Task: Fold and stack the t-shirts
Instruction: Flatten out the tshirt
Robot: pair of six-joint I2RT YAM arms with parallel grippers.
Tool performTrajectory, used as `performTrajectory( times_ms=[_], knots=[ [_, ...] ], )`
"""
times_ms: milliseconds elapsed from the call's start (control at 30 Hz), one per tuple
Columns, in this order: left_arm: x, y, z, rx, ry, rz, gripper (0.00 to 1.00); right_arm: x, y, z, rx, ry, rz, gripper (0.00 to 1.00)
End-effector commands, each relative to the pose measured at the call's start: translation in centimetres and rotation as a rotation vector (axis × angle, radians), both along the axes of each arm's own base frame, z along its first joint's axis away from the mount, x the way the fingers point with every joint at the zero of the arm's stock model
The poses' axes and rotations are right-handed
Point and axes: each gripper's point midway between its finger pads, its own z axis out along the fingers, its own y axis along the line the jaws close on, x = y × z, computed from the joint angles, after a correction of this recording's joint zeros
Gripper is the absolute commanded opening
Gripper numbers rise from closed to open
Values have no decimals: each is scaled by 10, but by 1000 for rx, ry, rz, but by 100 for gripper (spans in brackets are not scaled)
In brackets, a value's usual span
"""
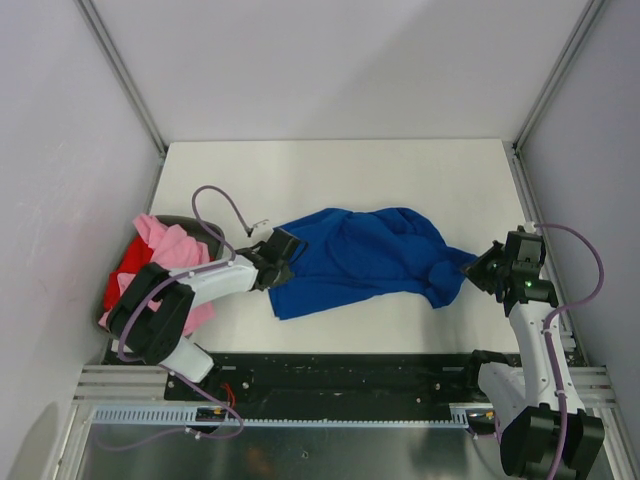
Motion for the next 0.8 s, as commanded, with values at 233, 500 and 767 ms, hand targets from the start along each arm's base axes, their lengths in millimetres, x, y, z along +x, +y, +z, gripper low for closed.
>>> performTrajectory(
  times_ms=[233,500,767],
  knots=[
    [11,-7,78,-116,-203,-37,0,15,2,24,21,-85,7,0],
    [-7,25,204,-218,-523,-31,0,15,4,107,22,-219,-4,0],
    [-45,67,323,-307,-834,-11,0,-5,-5,213,-9,-402,-93,0]
  ],
)
